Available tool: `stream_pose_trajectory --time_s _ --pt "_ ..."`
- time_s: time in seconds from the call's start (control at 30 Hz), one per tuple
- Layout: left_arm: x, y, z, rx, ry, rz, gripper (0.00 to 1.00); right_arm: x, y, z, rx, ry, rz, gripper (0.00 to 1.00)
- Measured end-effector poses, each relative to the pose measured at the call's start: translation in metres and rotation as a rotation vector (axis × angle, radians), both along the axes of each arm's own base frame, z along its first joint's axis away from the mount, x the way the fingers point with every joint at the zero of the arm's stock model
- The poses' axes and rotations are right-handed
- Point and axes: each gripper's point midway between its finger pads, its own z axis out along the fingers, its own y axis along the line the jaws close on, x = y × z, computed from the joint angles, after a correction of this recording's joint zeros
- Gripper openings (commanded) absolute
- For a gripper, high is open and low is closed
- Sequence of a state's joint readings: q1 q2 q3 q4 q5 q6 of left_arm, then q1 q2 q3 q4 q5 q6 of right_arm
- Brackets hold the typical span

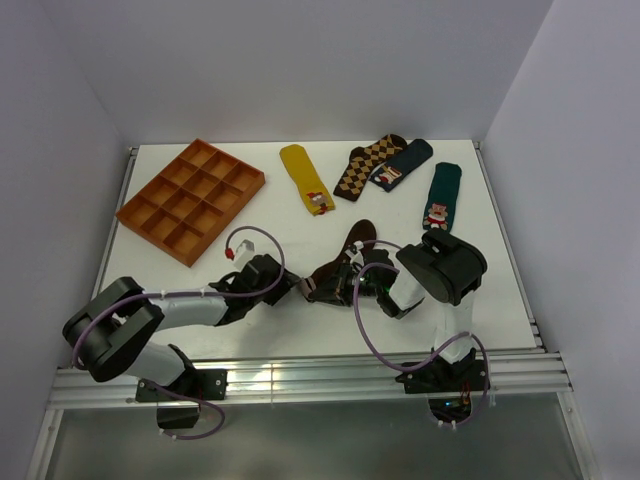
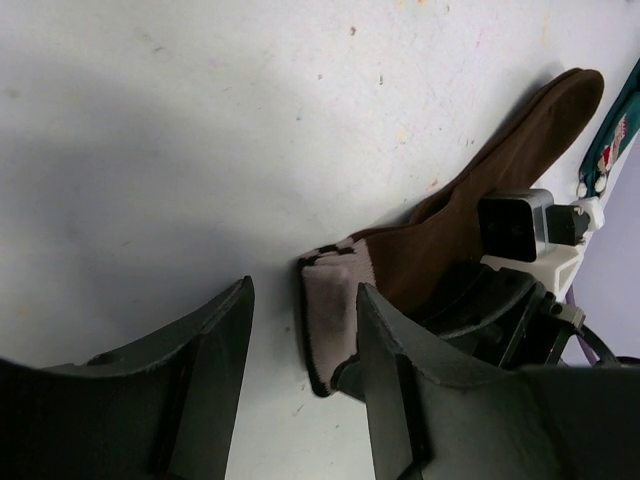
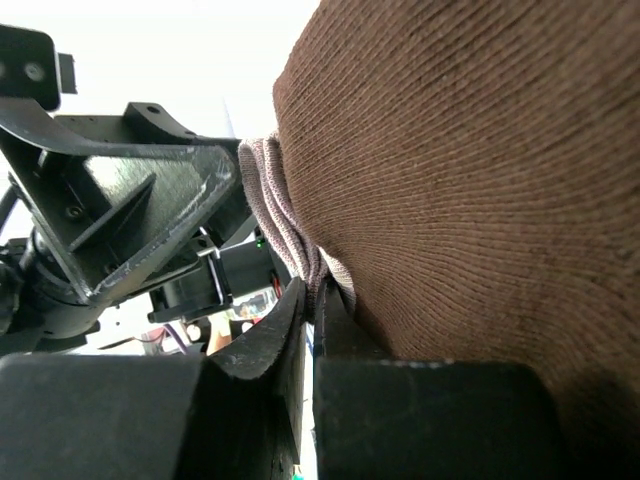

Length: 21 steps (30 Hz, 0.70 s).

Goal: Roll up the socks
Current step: Roll the sock at the center of the board.

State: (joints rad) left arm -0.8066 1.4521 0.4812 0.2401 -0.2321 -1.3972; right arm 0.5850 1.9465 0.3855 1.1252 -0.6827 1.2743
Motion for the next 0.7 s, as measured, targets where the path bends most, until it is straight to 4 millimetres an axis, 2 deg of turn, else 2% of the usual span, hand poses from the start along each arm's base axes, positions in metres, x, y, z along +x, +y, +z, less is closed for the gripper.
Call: stream_pose_trajectory --time_s 0.13,0.37,0.7 --pt "-0.007 0.007 0.000 -0.013 -0.004 0.005 0.52 0.000 0.000 0.000 0.000 0.000 -0.001 0.00" --pt "-0.005 0.000 -0.002 -0.033 -0.002 -0.008 0.47 0.000 -0.003 -0.005 -0.035 0.001 -0.005 0.00" --pt "-0.001 -0.013 -0.007 -0.040 0.006 -0.029 0.31 0.000 -0.004 -0.007 -0.047 0.003 -0.009 0.00"
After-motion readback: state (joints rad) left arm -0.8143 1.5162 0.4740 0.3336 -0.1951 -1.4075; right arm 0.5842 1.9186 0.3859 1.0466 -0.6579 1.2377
